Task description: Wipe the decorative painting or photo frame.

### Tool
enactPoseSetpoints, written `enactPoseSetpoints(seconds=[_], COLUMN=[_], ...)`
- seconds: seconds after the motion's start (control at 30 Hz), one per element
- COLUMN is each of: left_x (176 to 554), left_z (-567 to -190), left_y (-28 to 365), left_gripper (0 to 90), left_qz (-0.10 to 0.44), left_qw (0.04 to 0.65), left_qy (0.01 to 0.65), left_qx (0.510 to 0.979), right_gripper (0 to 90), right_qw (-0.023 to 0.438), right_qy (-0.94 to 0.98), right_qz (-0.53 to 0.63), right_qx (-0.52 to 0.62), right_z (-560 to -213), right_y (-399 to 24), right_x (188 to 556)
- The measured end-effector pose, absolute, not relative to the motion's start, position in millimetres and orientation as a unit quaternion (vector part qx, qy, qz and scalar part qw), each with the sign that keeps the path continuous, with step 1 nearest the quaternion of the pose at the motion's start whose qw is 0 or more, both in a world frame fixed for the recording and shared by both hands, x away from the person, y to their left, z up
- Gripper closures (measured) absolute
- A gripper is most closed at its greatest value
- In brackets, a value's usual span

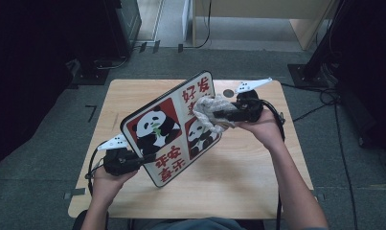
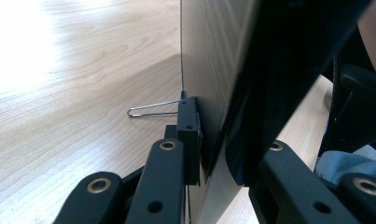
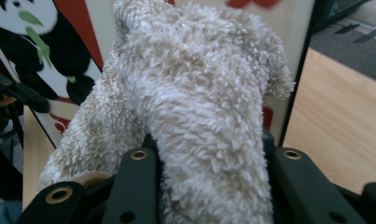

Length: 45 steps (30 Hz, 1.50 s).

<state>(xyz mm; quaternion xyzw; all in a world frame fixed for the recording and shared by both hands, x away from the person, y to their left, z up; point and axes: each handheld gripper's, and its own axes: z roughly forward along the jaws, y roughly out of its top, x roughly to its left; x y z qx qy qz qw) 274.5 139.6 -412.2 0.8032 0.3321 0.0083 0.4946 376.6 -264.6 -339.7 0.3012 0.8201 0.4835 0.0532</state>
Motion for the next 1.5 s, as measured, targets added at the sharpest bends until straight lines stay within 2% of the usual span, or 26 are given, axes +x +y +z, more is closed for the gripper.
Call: enactPoseSetpoints(seconds=[0.57,1.5], left_x=[275,274], left_z=[-413,-413], left_y=[136,135], left_gripper=[79.4,79.1], left_qz=[0.009,0.012], left_qw=[0.497,0.494], left_qy=[0.334,0.332], left_qx=[0.801,0.804], right_gripper=[65.4,65.0], right_qw=[0.064,0.054], right_qy=[0.803,0.808], right_qz=[0.523,0.518], right_qx=[0.278,0.276], right_z=[-301,-318], right_y=[-247,-237], right_x=[385,389])
